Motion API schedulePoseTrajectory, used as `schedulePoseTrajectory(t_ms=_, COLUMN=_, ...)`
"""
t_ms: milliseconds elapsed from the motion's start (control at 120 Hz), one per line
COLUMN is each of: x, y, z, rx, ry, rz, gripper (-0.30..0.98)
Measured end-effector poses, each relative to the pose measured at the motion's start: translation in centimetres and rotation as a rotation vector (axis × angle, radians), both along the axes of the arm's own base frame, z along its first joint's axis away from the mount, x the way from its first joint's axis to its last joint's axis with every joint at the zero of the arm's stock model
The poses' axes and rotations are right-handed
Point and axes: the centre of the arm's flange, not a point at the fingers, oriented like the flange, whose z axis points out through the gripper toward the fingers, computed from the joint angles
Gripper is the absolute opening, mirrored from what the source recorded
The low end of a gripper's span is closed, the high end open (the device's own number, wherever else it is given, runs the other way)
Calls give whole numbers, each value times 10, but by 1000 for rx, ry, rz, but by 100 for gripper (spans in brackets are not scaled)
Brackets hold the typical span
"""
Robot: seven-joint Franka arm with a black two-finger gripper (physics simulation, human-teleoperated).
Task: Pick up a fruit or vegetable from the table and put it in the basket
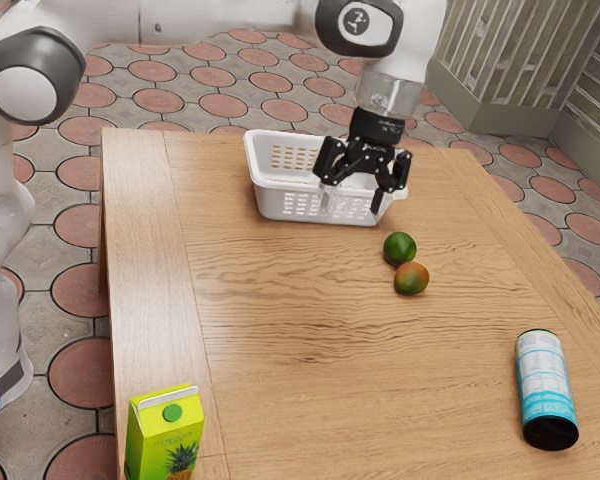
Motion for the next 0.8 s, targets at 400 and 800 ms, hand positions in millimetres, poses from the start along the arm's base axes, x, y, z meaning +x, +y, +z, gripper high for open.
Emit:
schedulePoseTrajectory(t_ms=400, x=69, y=113, z=-91, rx=-95, ry=-10, rz=-103, gripper=69)
schedulePoseTrajectory(t_ms=800, x=144, y=187, z=-139, rx=-167, ry=-206, rz=-205, gripper=69)
